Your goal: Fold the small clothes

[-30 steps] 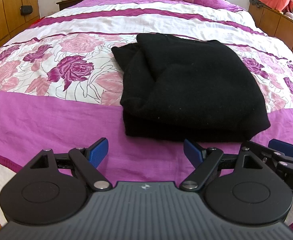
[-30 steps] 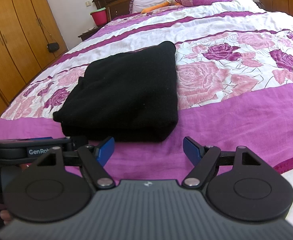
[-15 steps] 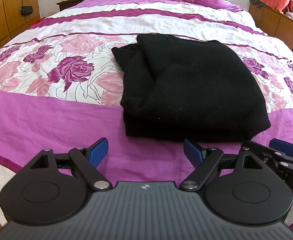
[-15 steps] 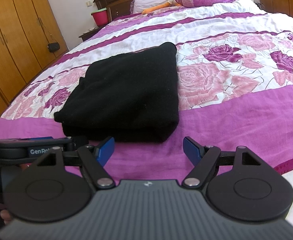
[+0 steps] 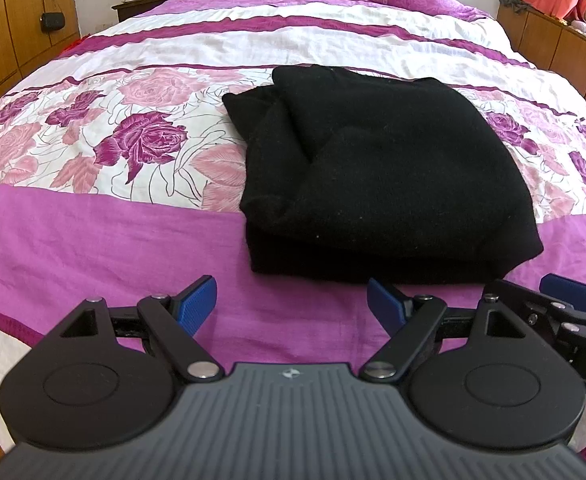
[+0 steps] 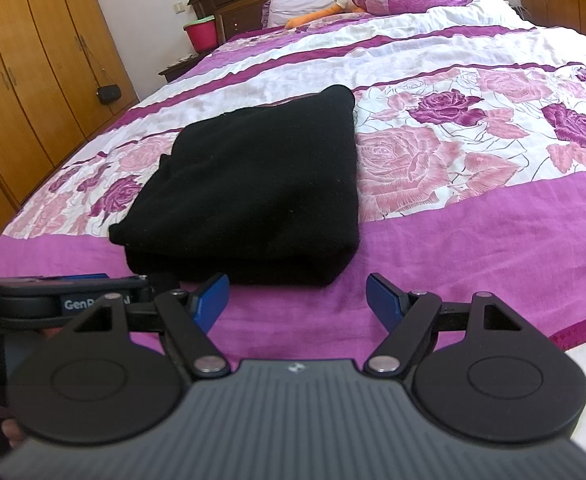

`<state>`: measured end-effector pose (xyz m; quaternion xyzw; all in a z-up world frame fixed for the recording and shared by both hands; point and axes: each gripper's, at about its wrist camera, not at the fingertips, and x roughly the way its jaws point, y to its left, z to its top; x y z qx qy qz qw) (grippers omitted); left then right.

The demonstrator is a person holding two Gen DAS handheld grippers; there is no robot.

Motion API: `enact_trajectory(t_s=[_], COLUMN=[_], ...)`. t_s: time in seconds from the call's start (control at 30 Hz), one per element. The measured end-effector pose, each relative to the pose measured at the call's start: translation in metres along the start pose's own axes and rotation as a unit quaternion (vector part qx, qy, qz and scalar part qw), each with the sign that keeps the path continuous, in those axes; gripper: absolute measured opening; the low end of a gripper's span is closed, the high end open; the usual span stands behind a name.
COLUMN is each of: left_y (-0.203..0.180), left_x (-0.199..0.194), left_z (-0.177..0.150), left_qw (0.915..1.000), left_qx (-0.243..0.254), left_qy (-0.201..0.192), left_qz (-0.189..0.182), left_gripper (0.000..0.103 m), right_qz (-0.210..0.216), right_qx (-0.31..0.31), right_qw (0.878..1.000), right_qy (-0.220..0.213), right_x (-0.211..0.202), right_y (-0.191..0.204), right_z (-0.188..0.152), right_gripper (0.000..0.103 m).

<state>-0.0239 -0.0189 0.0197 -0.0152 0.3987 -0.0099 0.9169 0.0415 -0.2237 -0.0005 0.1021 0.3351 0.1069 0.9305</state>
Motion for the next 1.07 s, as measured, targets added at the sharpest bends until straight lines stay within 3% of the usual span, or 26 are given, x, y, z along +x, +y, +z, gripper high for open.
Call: enact_trajectory(t_s=[1.07], left_y=[-0.0025], left_x=[-0.0076], left_z=[0.0002], left_qw=[0.9999], left_qx=[0.005], left_qy=[-0.004], left_qz=[-0.009], left_gripper=[0.086], right_qz=[0.001], right_qx=[-0.01], right_qw=[1.0], right_qy=[-0.009], right_x=[-0.0046], right_y=[-0.0008], right_z=[0.0018], right_gripper=[0.077])
